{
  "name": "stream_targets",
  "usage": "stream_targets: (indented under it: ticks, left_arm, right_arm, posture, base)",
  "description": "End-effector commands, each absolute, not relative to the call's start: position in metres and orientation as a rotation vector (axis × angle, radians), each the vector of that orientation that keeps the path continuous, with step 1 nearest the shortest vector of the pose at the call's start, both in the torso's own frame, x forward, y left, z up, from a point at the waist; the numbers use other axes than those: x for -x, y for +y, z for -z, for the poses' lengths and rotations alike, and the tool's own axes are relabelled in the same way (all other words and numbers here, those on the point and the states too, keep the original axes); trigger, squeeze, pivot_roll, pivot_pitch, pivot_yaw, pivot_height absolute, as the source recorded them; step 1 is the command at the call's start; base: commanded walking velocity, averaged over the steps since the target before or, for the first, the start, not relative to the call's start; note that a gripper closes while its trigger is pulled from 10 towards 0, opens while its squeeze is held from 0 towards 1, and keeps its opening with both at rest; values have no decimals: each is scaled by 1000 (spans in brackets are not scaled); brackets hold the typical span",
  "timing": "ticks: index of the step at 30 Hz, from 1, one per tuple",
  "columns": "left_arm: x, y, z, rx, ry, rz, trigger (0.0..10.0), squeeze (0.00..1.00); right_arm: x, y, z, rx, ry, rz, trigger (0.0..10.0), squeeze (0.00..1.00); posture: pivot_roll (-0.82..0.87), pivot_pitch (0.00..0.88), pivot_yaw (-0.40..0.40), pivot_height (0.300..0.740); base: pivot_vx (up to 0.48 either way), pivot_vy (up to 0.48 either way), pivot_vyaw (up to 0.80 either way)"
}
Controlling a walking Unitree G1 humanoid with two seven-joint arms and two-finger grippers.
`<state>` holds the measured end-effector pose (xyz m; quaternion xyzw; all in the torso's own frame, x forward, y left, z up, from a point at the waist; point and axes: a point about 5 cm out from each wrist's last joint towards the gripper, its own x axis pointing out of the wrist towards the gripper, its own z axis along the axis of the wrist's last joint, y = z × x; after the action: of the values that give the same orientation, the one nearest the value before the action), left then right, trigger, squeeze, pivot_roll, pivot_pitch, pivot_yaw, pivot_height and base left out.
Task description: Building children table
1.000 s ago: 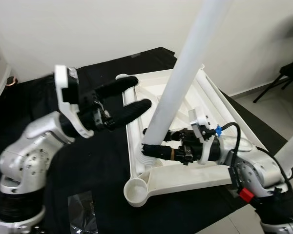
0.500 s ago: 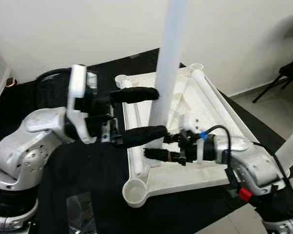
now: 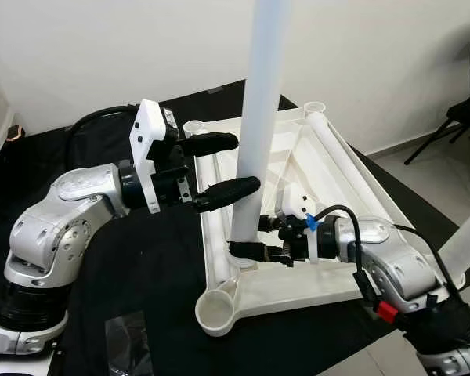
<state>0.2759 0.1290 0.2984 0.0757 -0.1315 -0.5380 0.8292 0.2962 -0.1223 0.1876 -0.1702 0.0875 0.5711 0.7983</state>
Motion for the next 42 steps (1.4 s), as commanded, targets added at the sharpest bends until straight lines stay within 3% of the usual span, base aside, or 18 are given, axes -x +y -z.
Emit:
stream_targets:
  ticks: [1,10,19,31,32,42]
  left_arm:
    - [-274,127,-299,-173,-269,1157,10000,0]
    - [-264,97,-300,-58,-304,1260,10000,0]
    - [-274,82,-304,45,-346,1188,10000,0]
    - [-288,82,-306,-28,-357,1089,10000,0]
    - [-288,82,-306,-46,-356,1093,0,0]
    - [-287,91,-305,-211,-366,1098,0,0]
  right_arm:
    - [-299,-119,-183,423,211,-1208,0,0]
    - [-311,-113,-187,439,202,-1135,0,0]
    - [-309,-101,-187,446,180,-1172,0,0]
    - [-307,-94,-190,455,163,-1211,0,0]
    - [-308,-95,-191,456,163,-1209,0,0]
    - [-307,-98,-193,458,164,-1207,0,0]
  posture:
    - [-29,98,60,740]
    - [-28,95,59,740]
    - [-22,96,56,740]
    - [-22,95,58,740]
    - [-22,95,58,740]
    - [-25,97,58,740]
  base:
    - [0,0,0]
    - [0,0,0]
    - [0,0,0]
    - [0,0,0]
    - [0,0,0]
    - [0,0,0]
